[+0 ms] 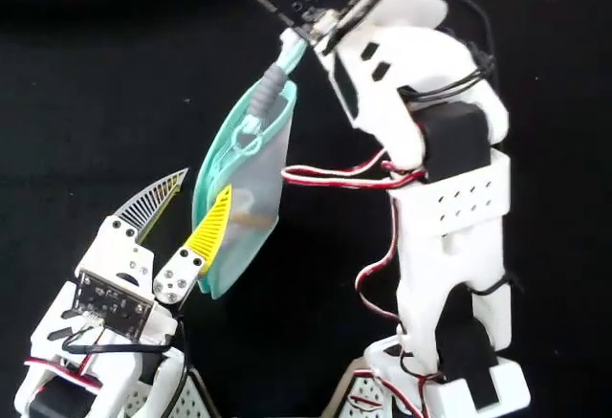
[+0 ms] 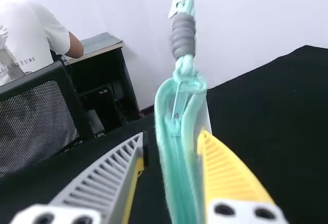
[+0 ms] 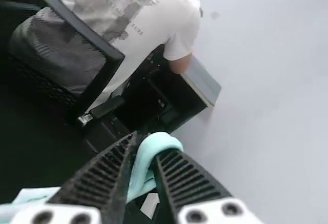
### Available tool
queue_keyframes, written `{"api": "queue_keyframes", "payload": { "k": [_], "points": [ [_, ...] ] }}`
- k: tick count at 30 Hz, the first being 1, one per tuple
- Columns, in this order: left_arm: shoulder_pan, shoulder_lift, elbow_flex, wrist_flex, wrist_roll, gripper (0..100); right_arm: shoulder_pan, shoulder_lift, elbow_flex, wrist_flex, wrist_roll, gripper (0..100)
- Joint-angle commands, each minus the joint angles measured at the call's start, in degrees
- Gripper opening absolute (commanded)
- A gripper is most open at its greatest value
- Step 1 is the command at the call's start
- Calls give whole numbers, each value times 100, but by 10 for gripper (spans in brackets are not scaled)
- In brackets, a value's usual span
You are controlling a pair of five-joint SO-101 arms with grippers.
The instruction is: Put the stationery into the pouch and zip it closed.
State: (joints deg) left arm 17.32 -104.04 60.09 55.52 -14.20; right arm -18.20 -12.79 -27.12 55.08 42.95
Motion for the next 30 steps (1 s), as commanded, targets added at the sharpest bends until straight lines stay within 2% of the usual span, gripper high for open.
{"api": "queue_keyframes", "payload": {
  "k": [1,18,20,23,25,30],
  "points": [
    [-75,0,198,-431,0,180,-167,-215,-101,53,0,12],
    [-75,-9,646,-369,0,179,-132,-400,-92,62,0,12],
    [-75,-9,593,-360,9,141,-132,-400,-66,62,0,12],
    [-75,-9,409,-360,9,20,-132,-374,-48,53,0,12],
    [-75,-9,312,-352,9,48,-132,-365,-40,53,0,12],
    [-75,-9,224,-308,9,30,-132,-365,-40,53,0,12]
  ]
}}
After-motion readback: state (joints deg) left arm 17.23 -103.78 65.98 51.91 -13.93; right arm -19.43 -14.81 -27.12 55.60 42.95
